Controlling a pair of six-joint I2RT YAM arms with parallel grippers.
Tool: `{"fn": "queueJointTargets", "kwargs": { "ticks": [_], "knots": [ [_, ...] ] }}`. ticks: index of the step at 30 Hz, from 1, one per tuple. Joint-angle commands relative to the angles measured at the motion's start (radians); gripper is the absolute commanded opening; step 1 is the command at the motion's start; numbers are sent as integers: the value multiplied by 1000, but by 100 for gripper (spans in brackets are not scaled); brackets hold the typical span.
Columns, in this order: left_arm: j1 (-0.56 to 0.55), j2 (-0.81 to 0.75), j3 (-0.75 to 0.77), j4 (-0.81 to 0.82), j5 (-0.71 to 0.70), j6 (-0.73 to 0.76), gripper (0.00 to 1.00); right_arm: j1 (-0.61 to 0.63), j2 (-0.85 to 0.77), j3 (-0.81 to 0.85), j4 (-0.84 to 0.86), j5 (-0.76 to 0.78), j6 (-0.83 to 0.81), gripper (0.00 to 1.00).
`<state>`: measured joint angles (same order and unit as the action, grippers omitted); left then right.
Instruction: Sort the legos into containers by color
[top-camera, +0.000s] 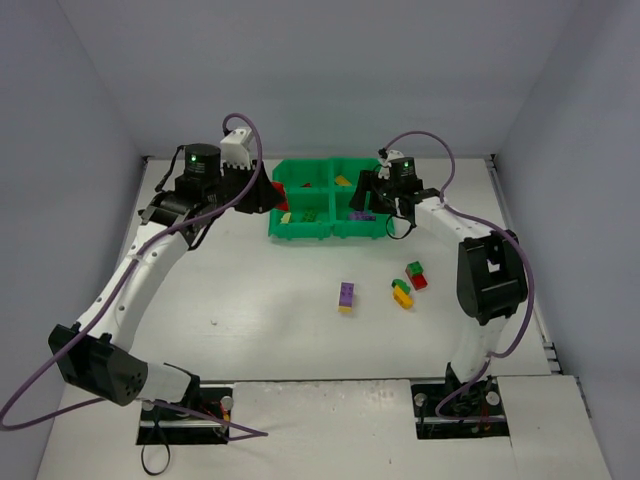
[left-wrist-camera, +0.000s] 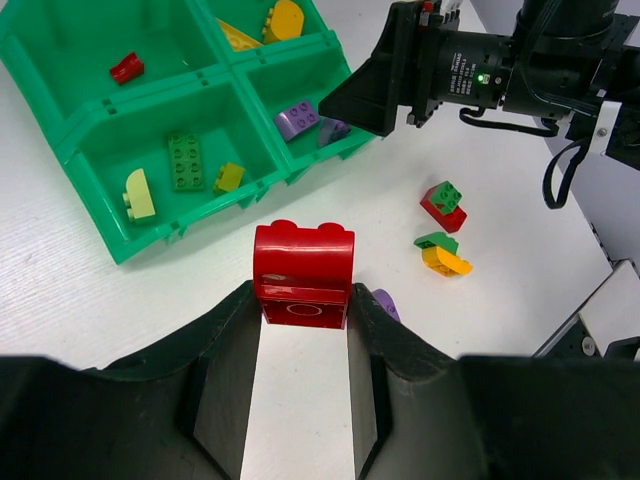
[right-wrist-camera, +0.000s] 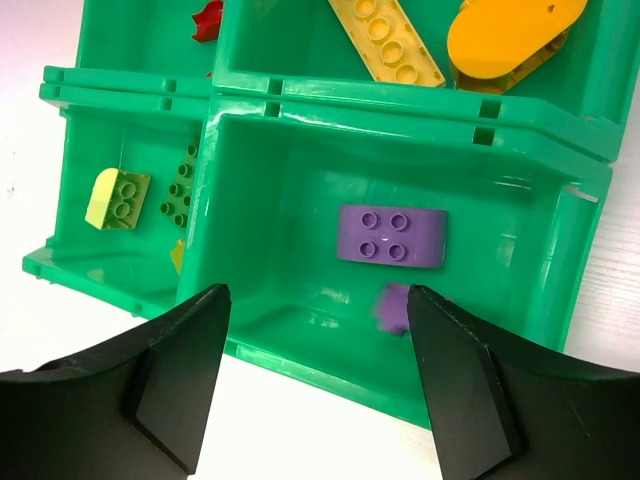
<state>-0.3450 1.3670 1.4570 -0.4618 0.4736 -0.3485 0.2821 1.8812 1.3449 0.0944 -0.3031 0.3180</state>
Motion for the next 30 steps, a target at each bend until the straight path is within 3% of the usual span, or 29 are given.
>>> {"fn": "queueJointTargets", "kwargs": {
  "ticks": [1,9,17,27,30],
  "knots": [
    [-2,4,34,46,-10,2,0,3,-48,40,54,13,1,68],
    [34,193,192,45,-58,-21,0,-3,-227,7,13,21,-37,68],
    [34,477,483,15,-133,5,0,-17,-444,-161,-13,64,-36,68],
    [35,817,811,6,-214,39,14,-15,-620,-306,-53,48,6,68],
    [37,875,848,43,-239,42,19,-17,-646,-331,-65,44,10,68]
  ]
}}
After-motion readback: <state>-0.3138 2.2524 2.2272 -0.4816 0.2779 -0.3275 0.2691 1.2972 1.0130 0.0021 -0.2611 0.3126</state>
